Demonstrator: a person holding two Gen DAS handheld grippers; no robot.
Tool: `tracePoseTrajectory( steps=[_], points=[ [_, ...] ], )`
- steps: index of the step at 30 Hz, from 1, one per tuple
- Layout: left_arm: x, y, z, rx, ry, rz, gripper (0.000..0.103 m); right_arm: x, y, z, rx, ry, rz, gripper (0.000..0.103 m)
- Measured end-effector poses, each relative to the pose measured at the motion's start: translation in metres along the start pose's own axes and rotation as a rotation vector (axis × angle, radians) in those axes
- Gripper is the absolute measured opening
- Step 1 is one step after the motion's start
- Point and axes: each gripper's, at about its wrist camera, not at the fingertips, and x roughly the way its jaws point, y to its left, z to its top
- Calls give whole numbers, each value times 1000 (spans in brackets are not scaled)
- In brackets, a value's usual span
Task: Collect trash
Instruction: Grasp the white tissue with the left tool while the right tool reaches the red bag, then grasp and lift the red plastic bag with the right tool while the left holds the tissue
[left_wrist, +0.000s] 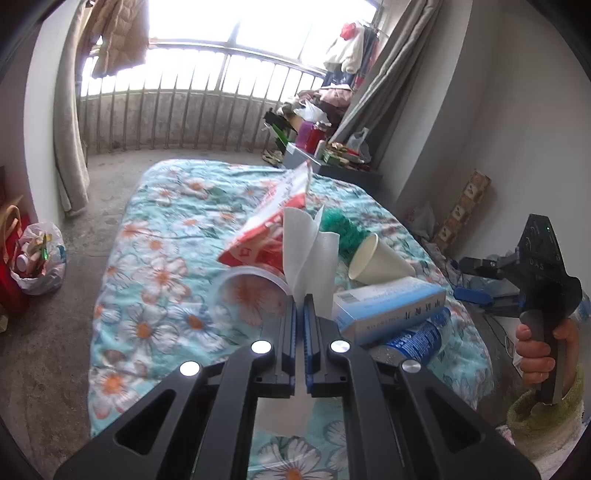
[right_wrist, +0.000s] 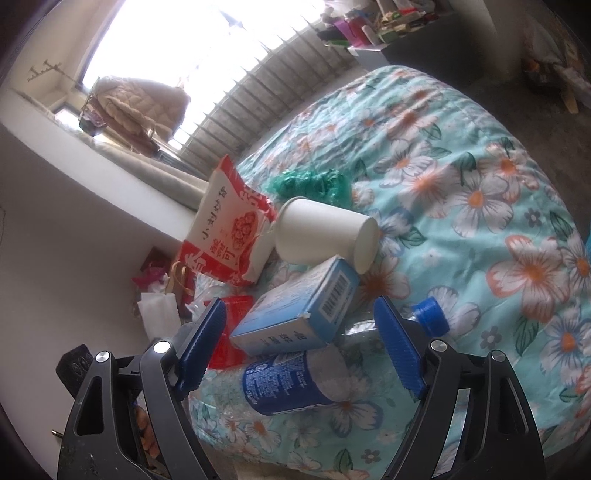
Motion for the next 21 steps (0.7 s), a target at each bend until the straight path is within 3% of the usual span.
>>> tracePoseTrajectory(
  steps=[6, 13, 21],
  points=[
    [-11, 14, 3, -21, -33, 56, 3, 13, 43, 1, -116, 17, 44, 76],
    [-23, 36, -1, -76, -44, 96, 3, 67, 111, -9, -308, 106, 49, 66],
    [-35, 51, -9, -117, -47, 111, 3, 142, 136, -21, -414, 197, -107, 44]
  ],
)
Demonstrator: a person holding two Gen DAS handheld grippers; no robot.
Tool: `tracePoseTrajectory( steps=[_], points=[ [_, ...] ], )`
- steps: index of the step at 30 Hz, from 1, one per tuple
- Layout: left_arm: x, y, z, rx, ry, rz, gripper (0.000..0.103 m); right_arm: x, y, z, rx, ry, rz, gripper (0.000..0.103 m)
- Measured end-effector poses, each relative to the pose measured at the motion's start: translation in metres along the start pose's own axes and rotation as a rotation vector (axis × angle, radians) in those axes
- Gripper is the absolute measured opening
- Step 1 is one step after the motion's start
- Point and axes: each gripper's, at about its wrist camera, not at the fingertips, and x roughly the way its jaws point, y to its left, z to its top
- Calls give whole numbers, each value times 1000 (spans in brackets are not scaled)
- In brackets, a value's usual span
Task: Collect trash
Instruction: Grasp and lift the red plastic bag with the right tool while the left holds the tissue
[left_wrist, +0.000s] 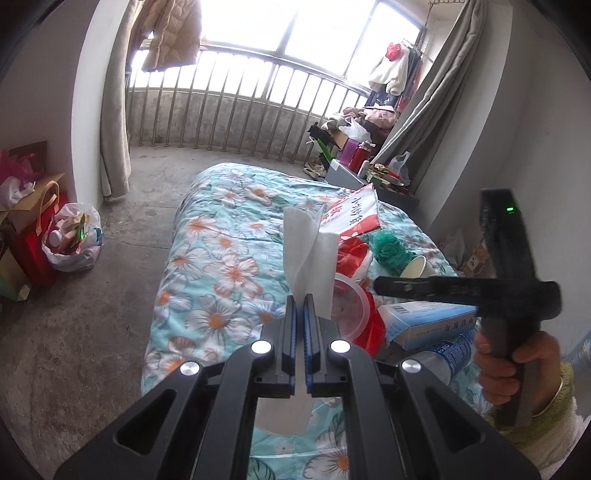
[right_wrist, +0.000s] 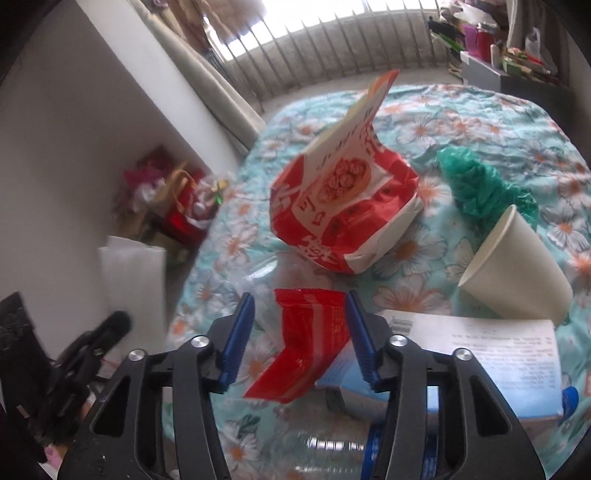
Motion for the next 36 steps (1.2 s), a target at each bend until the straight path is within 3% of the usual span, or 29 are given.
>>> tracePoseTrajectory(
  steps=[14, 16, 18, 36],
  points=[
    [-2, 12, -3, -24, 6, -2, 3, 24, 14, -12, -61, 72, -62, 40],
    [-2, 10, -3, -24, 6, -4, 3, 30, 13, -14, -64, 84, -73, 31],
    [-2, 10, -3, -25, 7, -4, 3, 32, 12, -14, -61, 84, -75, 29],
    [-1, 1, -1, -8, -1, -23, 3, -35, -25, -12, 123, -74, 172, 24]
  ],
)
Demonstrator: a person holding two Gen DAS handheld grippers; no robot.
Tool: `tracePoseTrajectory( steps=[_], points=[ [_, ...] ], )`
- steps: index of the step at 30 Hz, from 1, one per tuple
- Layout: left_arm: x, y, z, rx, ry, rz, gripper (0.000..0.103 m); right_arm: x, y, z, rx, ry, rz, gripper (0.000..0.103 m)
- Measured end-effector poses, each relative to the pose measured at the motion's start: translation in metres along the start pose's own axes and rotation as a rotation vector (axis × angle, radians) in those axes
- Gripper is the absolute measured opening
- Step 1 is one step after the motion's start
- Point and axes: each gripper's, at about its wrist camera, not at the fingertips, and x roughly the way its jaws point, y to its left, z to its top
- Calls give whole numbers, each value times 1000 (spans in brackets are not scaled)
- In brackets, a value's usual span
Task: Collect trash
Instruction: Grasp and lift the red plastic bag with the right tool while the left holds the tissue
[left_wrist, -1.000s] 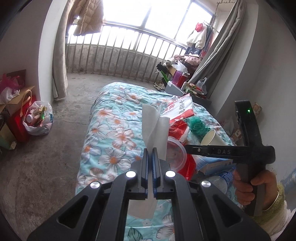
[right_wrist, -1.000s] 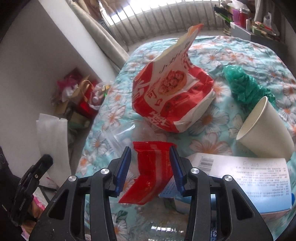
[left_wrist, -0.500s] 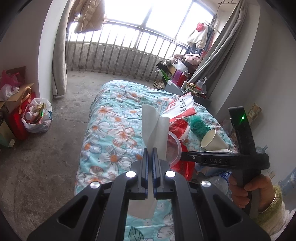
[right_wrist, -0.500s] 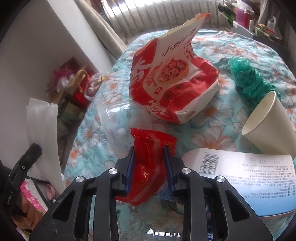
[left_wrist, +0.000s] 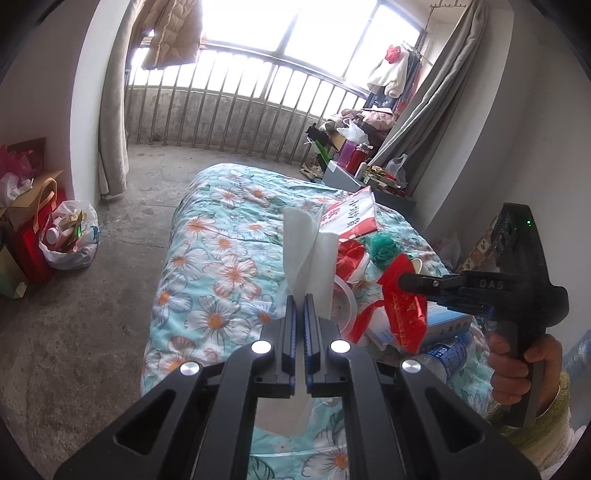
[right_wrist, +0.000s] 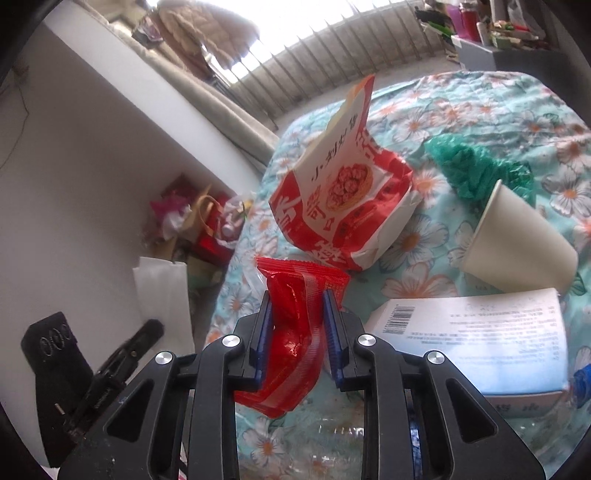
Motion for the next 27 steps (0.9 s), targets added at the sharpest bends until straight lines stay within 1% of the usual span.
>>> tracePoseTrajectory(
  steps=[6, 12, 17, 20, 27],
  points=[
    [2, -18, 4, 28, 4, -25, 3, -32, -11, -5, 32, -64, 46, 24],
    [-1, -37, 8, 57, -9, -58, 3, -55, -23, -9, 78, -101, 63, 24],
    [2, -58, 14, 96, -3, -95, 3, -84, -34, -15, 110, -163, 89, 24],
    [7, -74, 18, 124, 6, -114, 3, -98, -43, -19, 128, -200, 126, 24],
    [18, -118, 24, 196, 19, -150, 3, -131, -73, -25, 182, -278, 153, 24]
  ],
)
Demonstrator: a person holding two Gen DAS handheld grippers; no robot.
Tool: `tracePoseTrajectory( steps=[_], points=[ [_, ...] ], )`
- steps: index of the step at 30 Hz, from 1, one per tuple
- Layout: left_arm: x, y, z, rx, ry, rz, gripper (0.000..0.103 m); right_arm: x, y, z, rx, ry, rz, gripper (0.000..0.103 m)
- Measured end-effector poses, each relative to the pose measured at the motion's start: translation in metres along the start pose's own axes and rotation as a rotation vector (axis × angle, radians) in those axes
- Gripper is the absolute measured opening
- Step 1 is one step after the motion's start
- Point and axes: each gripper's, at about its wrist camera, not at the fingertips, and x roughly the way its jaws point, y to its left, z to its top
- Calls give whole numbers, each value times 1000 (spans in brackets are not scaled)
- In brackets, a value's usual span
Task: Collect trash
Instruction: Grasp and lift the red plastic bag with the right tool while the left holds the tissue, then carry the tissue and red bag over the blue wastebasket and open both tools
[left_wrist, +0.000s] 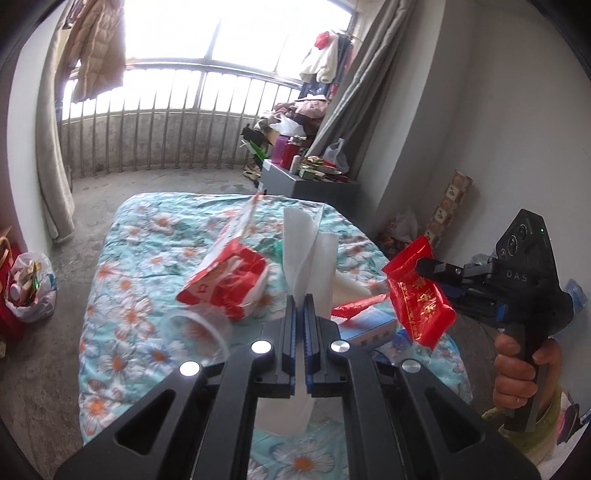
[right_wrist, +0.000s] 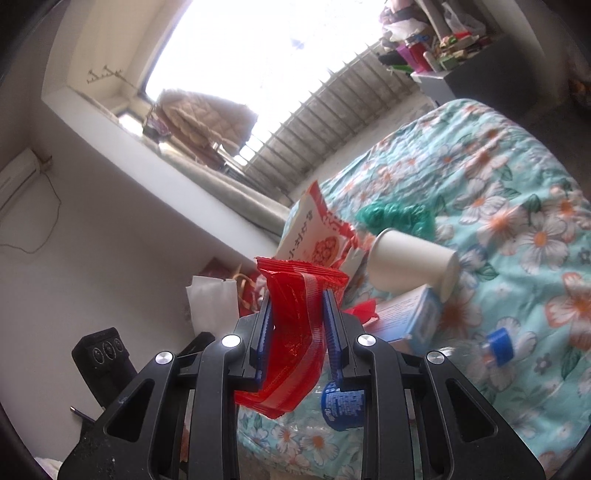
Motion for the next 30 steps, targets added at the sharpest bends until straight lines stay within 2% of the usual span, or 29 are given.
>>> tracePoseTrajectory(
  steps=[8, 18, 30],
  points=[
    [24, -47, 15, 78, 21, -48, 3, -47, -36, 10, 61, -105, -14, 24],
    [68, -125, 37, 216, 57, -158, 3, -113, -87, 16, 156, -262, -56, 24],
    [154, -248, 47, 361, 203, -352, 3, -207, -163, 0, 296, -446, -188, 24]
  ],
)
